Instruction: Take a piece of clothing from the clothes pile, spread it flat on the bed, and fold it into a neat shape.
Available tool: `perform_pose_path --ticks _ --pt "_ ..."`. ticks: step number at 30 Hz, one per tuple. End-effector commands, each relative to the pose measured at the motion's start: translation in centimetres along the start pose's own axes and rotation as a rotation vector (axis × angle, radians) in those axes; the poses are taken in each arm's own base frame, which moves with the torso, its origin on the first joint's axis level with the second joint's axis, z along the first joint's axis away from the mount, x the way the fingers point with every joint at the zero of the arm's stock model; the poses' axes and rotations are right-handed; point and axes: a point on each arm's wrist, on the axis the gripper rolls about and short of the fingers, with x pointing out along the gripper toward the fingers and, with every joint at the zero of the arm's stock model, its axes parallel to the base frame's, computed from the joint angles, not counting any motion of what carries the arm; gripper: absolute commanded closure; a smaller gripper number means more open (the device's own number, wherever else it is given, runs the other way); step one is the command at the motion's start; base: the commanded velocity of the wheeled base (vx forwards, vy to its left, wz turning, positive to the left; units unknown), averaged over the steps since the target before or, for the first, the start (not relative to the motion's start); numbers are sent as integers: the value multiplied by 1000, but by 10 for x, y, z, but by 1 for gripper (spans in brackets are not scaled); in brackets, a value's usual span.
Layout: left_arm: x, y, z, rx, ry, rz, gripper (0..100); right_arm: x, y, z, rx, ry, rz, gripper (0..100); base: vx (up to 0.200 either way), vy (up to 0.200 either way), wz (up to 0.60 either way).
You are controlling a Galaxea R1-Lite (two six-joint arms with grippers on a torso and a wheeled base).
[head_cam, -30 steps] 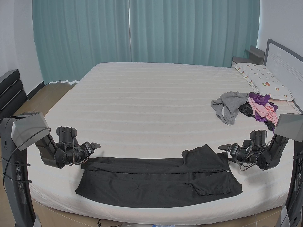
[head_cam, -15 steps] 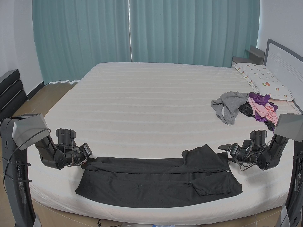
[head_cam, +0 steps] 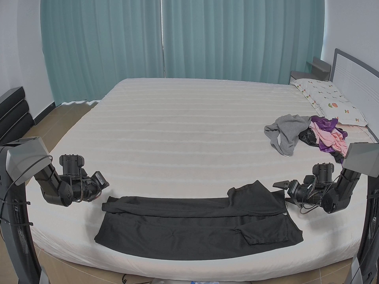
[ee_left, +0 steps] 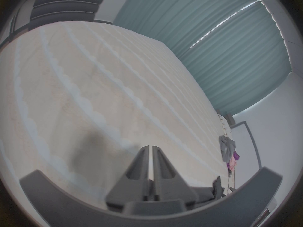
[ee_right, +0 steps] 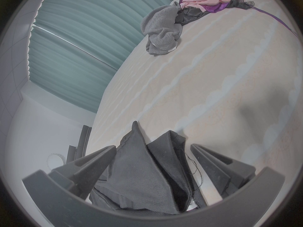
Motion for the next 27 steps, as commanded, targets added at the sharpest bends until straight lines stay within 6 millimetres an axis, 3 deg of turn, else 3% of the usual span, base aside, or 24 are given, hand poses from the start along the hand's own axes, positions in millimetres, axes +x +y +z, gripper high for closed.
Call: perform_pose_path --ticks 1,9,15,27 --pt "-2 -7 1 9 13 -35 0 0 0 0 1 0 0 0 0 0 0" --pt "-19 -17 -11 25 34 -50 0 0 0 -1 2 1 0 0 0 0 0" --pt "-34 -46 -28 -8 58 -105 0 -1 0 -1 6 3 1 0 0 0 0" --pt "-34 -58 -64 13 114 -153 0 -2 0 -2 5 5 -1 0 0 0 0"
